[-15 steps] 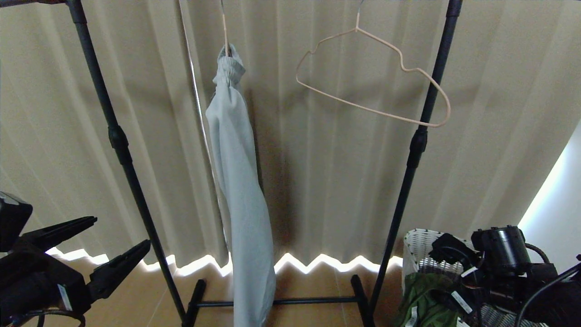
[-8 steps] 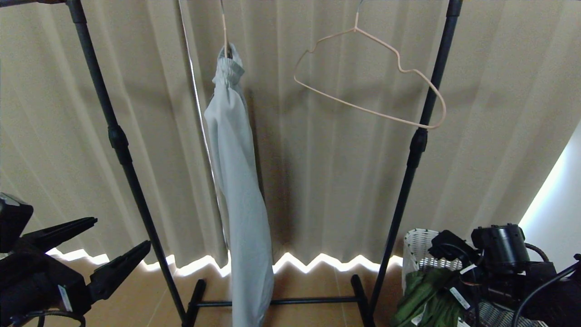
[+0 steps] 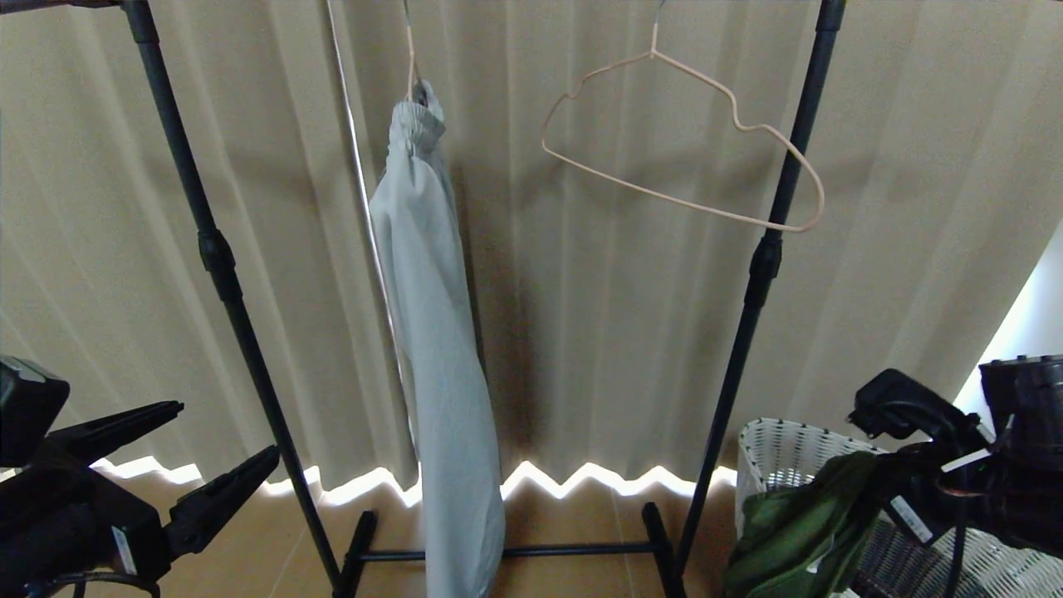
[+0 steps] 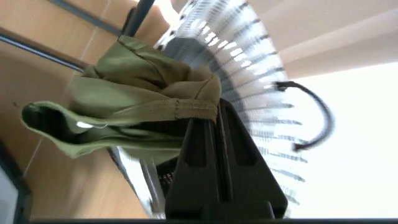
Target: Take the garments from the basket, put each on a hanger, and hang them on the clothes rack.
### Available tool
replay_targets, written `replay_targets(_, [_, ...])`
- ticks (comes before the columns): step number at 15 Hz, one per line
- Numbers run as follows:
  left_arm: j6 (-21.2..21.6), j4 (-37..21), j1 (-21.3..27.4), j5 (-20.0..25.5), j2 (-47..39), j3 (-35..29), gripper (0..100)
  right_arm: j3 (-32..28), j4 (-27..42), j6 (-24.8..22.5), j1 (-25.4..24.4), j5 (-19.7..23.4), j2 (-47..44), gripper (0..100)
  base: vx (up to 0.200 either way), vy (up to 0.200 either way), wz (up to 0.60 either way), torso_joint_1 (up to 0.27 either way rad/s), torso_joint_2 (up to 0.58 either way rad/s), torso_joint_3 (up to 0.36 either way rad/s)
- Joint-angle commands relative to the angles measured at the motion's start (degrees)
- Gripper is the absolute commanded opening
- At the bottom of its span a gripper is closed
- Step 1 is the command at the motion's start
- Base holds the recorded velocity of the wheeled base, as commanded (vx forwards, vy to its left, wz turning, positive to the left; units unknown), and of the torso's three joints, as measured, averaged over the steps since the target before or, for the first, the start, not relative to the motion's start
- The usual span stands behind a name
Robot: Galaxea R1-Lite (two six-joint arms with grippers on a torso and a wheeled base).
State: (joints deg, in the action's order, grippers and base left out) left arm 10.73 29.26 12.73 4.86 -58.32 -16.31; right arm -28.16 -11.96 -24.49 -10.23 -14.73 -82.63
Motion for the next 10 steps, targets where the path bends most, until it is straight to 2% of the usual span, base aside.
replay_targets(1, [0.3,0.0,0.9,0.0,0.1,0.3,100,-7.1,6.3,0.0,-2.4,0.1,11.0,0,0.000,0.000,0.00,0.000,0.00,0.000])
replay_targets(4, [5.4,0.2,0.7,0.0,0.3,2.6,100,-11.6,9.8,-0.1,-3.5,0.0,13.2,0,0.000,0.000,0.00,0.000,0.00,0.000])
replay_targets(6, [5.7,1.2,0.6,-0.1,0.3,3.0,100,-12.4,9.8,-0.1,-3.5,-0.1,13.6,0,0.000,0.000,0.00,0.000,0.00,0.000])
replay_targets(9, [6.1,7.7,0.7,-0.1,0.1,6.4,100,-13.7,9.8,-0.2,-3.7,-0.1,14.0,0,0.000,0.000,0.00,0.000,0.00,0.000])
replay_targets(10, [6.1,8.5,0.7,-0.1,0.1,6.6,100,-14.0,9.8,-0.2,-4.0,-0.1,13.8,0,-0.200,0.000,0.00,0.002,0.00,0.002])
